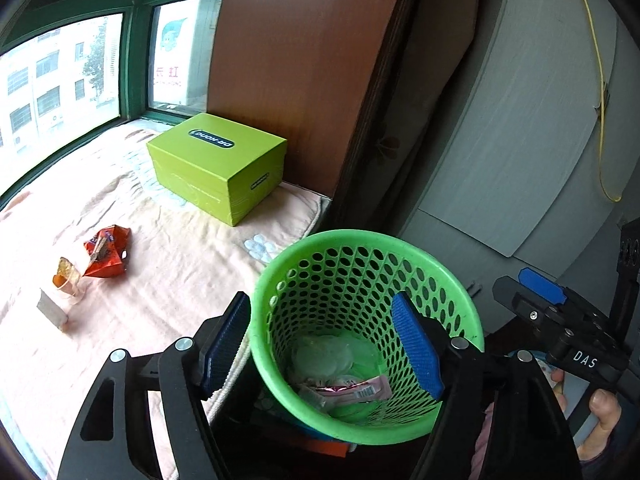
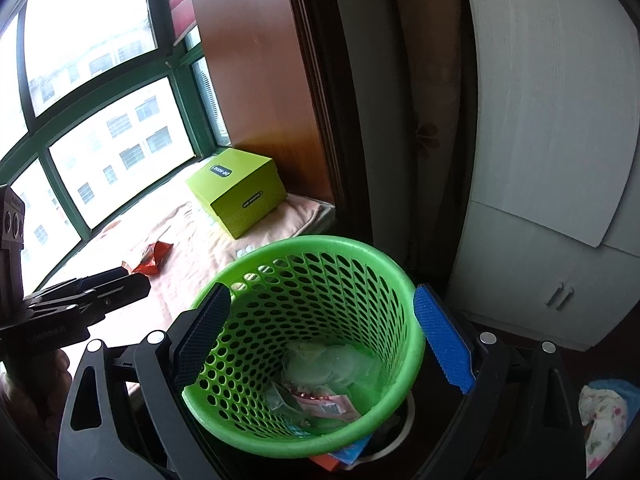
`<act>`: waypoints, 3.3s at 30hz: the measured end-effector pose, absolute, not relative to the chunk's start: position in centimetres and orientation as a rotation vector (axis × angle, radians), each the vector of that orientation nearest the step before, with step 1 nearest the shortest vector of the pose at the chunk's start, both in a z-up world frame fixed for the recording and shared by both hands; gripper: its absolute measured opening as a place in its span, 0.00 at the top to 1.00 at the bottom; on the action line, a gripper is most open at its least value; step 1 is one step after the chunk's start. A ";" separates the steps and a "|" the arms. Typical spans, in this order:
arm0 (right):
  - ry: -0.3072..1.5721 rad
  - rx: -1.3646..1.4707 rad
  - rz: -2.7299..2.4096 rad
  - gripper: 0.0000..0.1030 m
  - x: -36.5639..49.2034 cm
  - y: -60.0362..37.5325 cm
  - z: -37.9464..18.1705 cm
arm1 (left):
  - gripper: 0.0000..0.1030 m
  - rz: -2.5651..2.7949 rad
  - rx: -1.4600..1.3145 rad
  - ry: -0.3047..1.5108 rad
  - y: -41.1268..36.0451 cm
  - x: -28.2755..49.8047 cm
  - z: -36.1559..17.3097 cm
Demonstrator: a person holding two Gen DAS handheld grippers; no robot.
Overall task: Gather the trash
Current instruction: 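Move both tools back over the table toward the white foam block, then grasp the white foam block with the left tool while the right reaches toward the food cup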
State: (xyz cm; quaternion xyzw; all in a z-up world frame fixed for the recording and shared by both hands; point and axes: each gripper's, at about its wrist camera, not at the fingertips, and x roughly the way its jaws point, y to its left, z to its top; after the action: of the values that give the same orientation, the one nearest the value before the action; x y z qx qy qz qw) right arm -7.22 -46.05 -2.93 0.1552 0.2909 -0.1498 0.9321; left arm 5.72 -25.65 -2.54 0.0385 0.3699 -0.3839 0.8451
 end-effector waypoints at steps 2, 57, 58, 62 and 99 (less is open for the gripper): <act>0.600 0.311 -0.293 0.10 -6.8 -45.6 -2.9 | 0.25 -0.776 0.076 0.776 -24.5 6.2 -2.5; 0.799 0.140 0.047 0.09 12.4 -29.8 -5.4 | 0.47 -0.467 0.068 0.886 -4.9 25.9 -11.8; 0.804 0.137 0.052 0.09 12.7 -29.6 -5.5 | 0.47 -0.467 0.068 0.887 -4.8 25.9 -11.8; 0.818 0.127 0.075 0.09 14.1 -28.8 -5.9 | 0.48 -0.450 0.052 0.883 -4.1 25.7 -11.6; 0.942 0.092 0.445 0.09 28.9 -17.2 -10.7 | 0.48 -0.257 -0.091 0.820 8.8 21.9 -6.9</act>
State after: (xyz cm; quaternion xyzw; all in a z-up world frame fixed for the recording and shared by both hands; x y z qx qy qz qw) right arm 28.88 -17.18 -10.70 0.0442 0.4500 0.2124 0.8663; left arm 21.89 8.81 -6.90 -0.0440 0.3976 -0.1243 0.9080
